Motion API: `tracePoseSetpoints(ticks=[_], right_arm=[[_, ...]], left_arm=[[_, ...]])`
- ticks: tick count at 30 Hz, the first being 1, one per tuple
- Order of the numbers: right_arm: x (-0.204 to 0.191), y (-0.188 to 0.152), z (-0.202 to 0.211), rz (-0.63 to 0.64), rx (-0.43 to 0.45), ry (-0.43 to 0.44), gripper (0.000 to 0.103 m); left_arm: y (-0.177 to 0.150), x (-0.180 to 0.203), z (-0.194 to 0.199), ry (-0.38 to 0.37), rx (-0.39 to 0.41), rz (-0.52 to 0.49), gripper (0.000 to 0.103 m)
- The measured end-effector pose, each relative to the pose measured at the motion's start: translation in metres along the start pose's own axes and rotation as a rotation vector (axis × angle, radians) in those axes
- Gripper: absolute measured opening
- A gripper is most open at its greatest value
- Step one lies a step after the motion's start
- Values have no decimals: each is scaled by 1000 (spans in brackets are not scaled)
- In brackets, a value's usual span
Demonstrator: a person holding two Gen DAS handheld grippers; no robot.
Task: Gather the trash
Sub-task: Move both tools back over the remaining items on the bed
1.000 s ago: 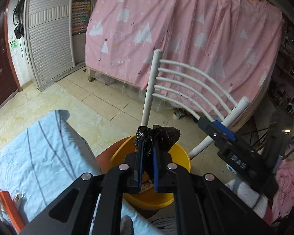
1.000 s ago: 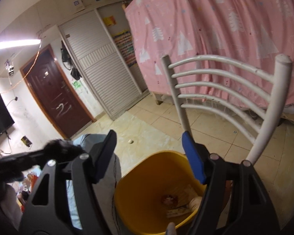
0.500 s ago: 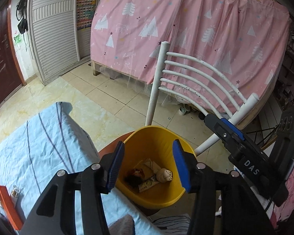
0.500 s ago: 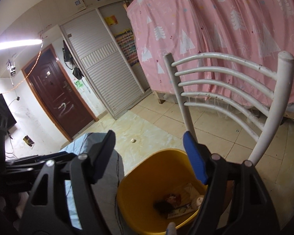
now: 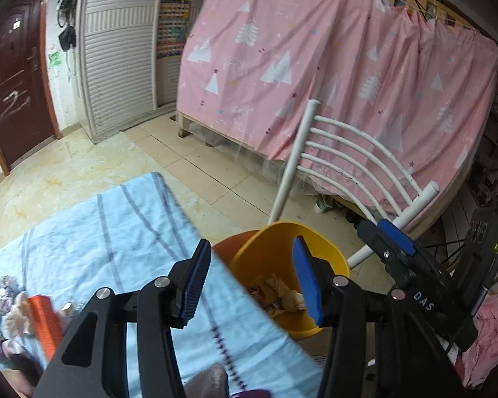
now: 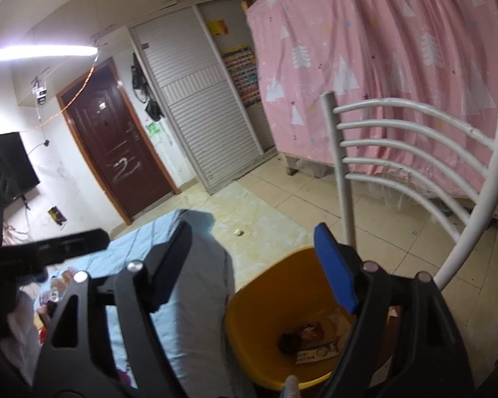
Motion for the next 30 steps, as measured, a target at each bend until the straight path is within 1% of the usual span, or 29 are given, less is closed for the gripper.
tracePoseSetpoints(ticks=[4,10,17,21,26,30], right_arm=[[-24,-9,-6,30,-26,24,74],[-64,-17,-11,82,-53,57,74],[-120,-25,-20,165,-87,96,75],[-150,-32,-28,213,-120,119,79],[-192,-50,-39,276,-169,147,80],[-227,-66,-49,327,-216,179,81]], left_arm=[[-3,-30,21,33,28,30,43],[-12,-82,52,85,63,82,48],[-26,-140,86,150,101,132,51],[-38,-176,106,191,117,162,53],[-59,-227,126,243,118,220,55],[-80,-266,131,271,96,270,55]])
Point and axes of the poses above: each gripper's, at about its wrist camera, not at the fingertips, and z roughly against the way its jaws point, x to its right, y to its top, the point moved 10 cm from there along -z, roughly the way its jaws point, and after that the axes turned 7 degrees about -x, right-handed, at the moved point
